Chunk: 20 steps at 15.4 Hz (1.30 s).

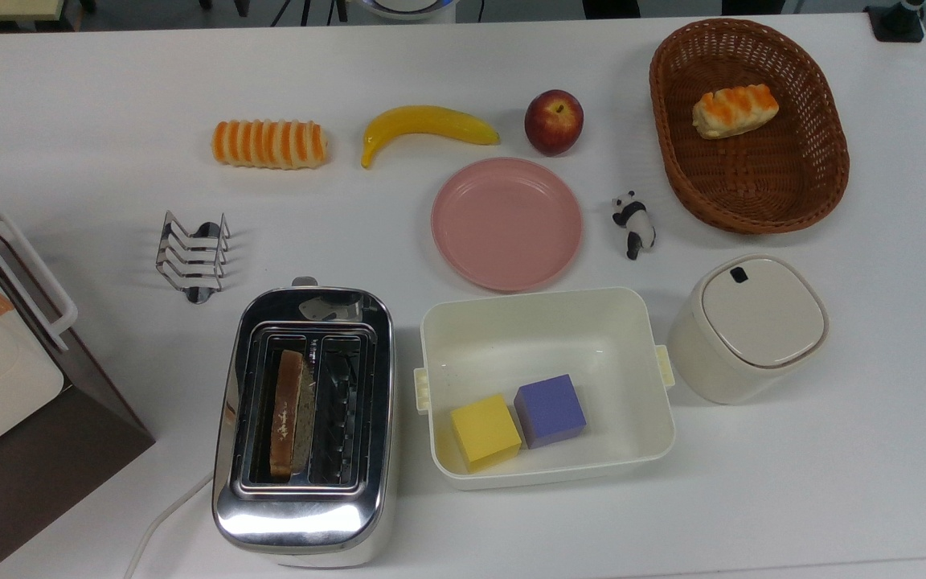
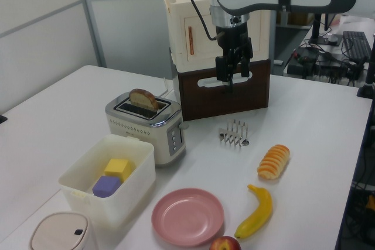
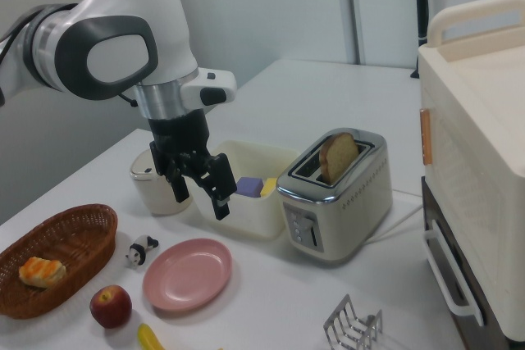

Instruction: Put the bread in the toaster

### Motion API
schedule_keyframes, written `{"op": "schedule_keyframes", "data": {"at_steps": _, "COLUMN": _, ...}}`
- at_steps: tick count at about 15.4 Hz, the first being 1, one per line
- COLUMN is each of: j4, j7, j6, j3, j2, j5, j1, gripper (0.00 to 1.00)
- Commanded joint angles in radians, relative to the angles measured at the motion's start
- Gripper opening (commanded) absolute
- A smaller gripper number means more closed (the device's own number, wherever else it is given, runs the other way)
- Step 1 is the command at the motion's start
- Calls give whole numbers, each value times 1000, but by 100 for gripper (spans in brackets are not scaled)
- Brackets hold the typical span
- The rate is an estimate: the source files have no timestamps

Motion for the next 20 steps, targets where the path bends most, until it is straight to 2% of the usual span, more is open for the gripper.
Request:
{"op": "schedule_keyframes", "data": {"at_steps": 1, "j4": 2, "j7": -13, "j6": -12, "j3": -7, "j2": -7, "j5": -6, "j1": 5, "gripper": 100}}
{"op": "schedule_keyframes", "data": {"at_steps": 9, "j4": -3, "j7": -13, "j6": -4, "j3": 4, "j2": 1, "j5": -12, "j1": 19, "gripper": 100}}
{"op": "schedule_keyframes", "data": {"at_steps": 17, "j4": -3, "j7": -10, "j6": 185, "j3": 2, "j2": 50, "j5": 1, "j1": 14, "gripper": 100}}
{"op": "schedule_keyframes", "data": {"at_steps": 20, "j4": -6, "j7": -8, "j6": 186, "j3": 2, "j2": 50, "j5": 2, "j1": 16, "gripper": 100}}
